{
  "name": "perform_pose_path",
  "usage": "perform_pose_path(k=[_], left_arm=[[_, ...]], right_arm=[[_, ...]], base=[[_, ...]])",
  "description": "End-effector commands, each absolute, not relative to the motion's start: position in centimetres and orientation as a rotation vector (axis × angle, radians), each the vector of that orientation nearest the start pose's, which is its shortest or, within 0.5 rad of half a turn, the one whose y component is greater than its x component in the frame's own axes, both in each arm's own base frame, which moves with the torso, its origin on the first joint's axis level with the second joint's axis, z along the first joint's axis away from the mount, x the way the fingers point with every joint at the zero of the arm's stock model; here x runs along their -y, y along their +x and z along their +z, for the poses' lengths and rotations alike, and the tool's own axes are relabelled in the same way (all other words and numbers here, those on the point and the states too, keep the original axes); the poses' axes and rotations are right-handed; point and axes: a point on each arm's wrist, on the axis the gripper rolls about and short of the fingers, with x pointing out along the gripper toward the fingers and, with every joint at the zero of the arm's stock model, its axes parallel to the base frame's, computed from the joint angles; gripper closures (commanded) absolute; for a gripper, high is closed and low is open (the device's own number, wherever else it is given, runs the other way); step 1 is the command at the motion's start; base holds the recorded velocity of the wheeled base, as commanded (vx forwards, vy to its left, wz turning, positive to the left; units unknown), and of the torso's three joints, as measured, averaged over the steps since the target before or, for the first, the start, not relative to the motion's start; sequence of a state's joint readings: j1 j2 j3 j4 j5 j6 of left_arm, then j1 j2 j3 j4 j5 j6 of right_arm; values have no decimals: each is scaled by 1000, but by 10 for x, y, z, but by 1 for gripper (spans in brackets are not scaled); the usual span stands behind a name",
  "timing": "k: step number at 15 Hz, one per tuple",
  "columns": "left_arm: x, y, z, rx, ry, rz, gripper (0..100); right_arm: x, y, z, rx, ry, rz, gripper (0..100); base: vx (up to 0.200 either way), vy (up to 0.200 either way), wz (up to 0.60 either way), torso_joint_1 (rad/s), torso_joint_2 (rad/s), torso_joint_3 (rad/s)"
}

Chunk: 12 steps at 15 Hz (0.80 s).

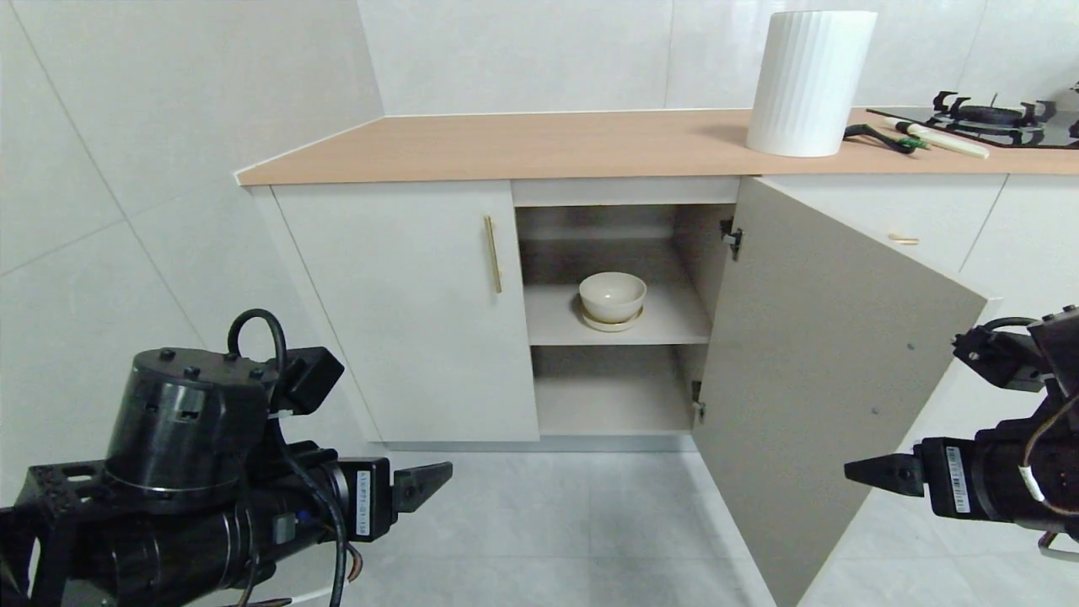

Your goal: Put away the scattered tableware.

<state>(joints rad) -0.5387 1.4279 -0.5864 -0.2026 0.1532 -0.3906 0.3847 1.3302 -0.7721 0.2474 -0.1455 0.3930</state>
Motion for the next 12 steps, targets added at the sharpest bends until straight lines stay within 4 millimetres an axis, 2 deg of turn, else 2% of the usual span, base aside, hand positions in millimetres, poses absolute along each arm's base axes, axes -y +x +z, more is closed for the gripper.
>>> perform_pose_path(k=[1,5,7,10,12], left_arm=[[106,183,156,-665,-156,-247,0],[105,184,156,-665,-157,-245,0],[105,184,156,-665,-158,-245,0],[105,184,156,-664,-159,-245,0],[106,184,156,-666,-159,-246,0]], right_arm=[[-48,183,191,-793,160,-13,0],[4,196,203,-736,155,-213,0],[17,209,204,-718,190,-263,0],[32,239,186,-678,244,-322,0],[34,261,173,-639,336,-350,0]], base=[[0,0,0,0,0,0],[0,0,0,0,0,0],[0,0,0,0,0,0],[0,0,0,0,0,0],[0,0,0,0,0,0]])
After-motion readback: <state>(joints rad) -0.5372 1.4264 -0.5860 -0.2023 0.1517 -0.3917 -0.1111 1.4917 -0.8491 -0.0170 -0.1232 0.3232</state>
